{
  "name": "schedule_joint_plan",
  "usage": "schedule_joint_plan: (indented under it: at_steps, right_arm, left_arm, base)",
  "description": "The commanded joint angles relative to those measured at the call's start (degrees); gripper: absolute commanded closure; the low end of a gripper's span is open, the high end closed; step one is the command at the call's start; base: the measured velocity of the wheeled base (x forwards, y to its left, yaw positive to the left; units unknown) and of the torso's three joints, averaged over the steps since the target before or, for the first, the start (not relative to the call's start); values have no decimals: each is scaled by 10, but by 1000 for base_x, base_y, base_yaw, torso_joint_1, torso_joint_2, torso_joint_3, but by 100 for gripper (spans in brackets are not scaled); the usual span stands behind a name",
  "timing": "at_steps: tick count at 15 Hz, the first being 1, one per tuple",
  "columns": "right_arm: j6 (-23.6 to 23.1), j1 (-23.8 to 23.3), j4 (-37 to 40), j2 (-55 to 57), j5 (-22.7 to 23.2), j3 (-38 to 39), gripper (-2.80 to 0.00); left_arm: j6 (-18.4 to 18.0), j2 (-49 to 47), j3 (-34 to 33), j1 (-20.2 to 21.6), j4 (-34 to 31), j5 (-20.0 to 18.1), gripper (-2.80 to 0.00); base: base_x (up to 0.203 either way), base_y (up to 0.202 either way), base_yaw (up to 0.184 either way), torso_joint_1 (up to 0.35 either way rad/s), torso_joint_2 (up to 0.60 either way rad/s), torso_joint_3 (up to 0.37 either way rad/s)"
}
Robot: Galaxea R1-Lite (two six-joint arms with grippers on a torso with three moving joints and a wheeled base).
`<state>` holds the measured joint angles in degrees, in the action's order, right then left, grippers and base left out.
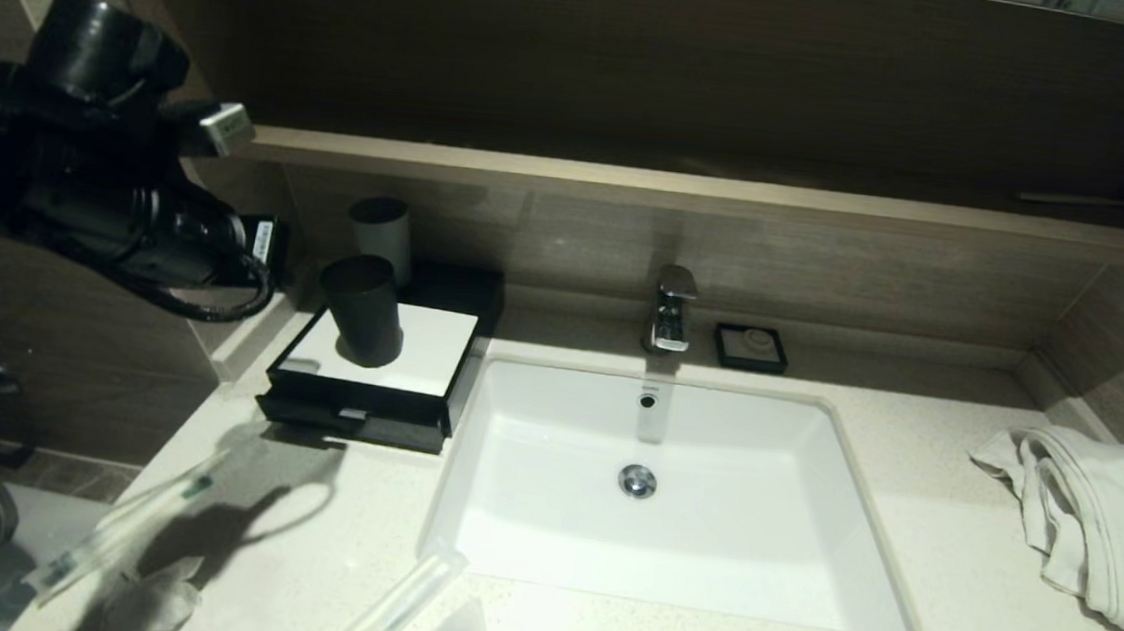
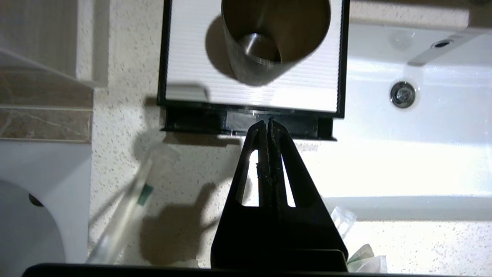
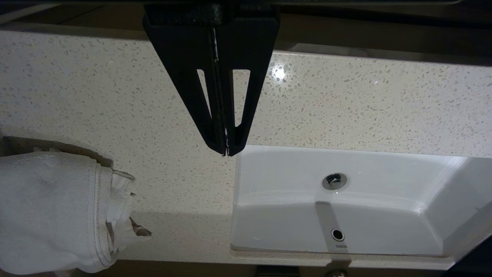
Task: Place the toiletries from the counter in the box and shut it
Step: Pick up the cup
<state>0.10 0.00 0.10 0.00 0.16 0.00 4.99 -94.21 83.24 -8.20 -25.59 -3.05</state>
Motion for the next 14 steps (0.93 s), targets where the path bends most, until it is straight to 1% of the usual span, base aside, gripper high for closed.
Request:
schedule_joint_plan:
  at_steps: [1,3,4,7,9,10,13,14]
  right_arm:
    - [0,0,0,0,0,0,0]
    - [0,0,0,0,0,0,0]
    - [0,0,0,0,0,0,0]
    - [0,0,0,0,0,0,0]
    - [0,0,0,0,0,0,0]
    - [0,0,0,0,0,0,0]
    - [0,0,0,0,0,0,0]
    - [0,0,0,0,0,0,0]
  left_arm:
    - [-2,48,-101,-4,71,1,0]
    - [-7,68,-183,-7,159,1,0]
    - [-10,74,-209,-8,178,0,0]
    - [-11,85,-241,-8,191,-1,0]
    - [-12,76,-249,-9,201,-1,0]
    - [-13,61,-259,-9,216,-1,0]
    - [-15,19,-301,-15,311,0,0]
    - [-18,6,-318,-15,353,0,0]
  base:
    - [0,0,0,0,0,0]
    - [0,0,0,0,0,0]
    - [0,0,0,0,0,0]
    - [0,0,0,0,0,0]
    - [0,0,0,0,0,0]
    - [0,0,0,0,0,0]
    - [0,0,0,0,0,0]
    - [0,0,0,0,0,0]
